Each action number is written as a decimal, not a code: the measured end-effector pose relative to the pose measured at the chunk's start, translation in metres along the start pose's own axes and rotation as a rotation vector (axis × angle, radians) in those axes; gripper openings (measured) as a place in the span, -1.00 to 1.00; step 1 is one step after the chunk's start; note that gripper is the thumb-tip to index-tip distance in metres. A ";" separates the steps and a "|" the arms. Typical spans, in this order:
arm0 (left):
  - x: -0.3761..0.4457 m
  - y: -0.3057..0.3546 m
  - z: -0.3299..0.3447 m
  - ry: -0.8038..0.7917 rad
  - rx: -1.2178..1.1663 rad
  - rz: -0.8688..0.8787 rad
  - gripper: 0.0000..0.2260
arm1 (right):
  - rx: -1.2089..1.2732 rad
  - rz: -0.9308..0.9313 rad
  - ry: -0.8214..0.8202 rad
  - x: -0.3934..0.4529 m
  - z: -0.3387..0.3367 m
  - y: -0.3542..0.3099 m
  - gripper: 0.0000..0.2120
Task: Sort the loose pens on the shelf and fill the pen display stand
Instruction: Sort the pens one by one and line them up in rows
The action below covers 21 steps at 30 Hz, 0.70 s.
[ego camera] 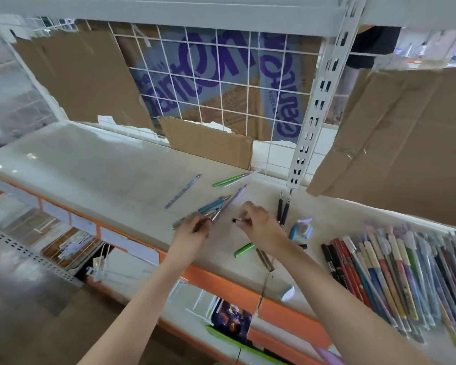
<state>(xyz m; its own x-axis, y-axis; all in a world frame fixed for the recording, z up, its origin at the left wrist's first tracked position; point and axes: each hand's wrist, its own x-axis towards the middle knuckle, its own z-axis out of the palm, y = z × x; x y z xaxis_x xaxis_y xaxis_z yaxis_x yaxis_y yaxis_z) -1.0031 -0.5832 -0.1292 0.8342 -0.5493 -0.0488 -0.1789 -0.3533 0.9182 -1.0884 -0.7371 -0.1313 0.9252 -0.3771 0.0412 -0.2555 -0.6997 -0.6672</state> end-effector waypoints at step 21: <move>-0.015 0.028 0.029 -0.245 -0.041 0.102 -0.77 | 0.903 0.185 0.471 -0.040 -0.035 -0.004 -0.90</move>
<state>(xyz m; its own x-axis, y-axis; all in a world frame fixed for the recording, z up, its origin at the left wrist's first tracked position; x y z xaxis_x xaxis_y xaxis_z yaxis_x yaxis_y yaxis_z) -1.0354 -0.6066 -0.1139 0.6607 -0.7493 -0.0447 -0.2296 -0.2584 0.9384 -1.1340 -0.7406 -0.1037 0.6398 -0.7676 0.0386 0.1030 0.0358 -0.9940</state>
